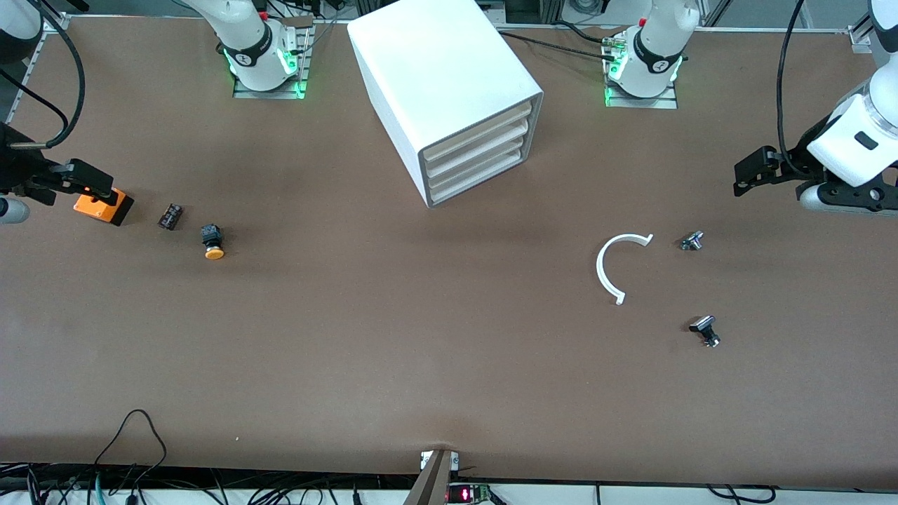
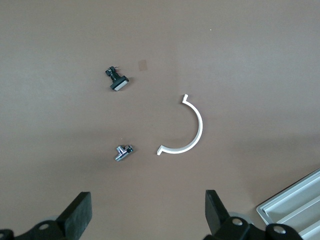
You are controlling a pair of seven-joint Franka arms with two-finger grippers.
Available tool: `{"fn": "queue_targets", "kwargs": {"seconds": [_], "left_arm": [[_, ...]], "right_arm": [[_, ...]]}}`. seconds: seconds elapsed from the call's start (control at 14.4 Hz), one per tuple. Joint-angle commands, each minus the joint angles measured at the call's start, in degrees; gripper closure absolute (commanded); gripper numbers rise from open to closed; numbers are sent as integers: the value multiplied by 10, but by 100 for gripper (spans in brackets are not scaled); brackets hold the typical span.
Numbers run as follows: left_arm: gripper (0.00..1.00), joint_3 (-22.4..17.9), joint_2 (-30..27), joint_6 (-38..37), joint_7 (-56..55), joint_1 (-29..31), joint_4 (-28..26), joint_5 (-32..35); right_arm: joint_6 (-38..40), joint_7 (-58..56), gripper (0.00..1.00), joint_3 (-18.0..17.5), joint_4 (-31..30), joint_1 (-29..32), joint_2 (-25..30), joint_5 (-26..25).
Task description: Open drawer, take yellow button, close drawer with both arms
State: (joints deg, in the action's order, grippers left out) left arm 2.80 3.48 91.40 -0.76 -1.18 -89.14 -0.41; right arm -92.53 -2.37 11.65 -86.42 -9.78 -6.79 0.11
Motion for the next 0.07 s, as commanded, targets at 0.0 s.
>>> {"fn": "queue_targets", "kwargs": {"seconds": [0.0], "left_arm": [[0,-5,5,-10,1,-4,13,-1]], "right_arm": [[-2,4,0,-3,-1,2,4,2]]}}
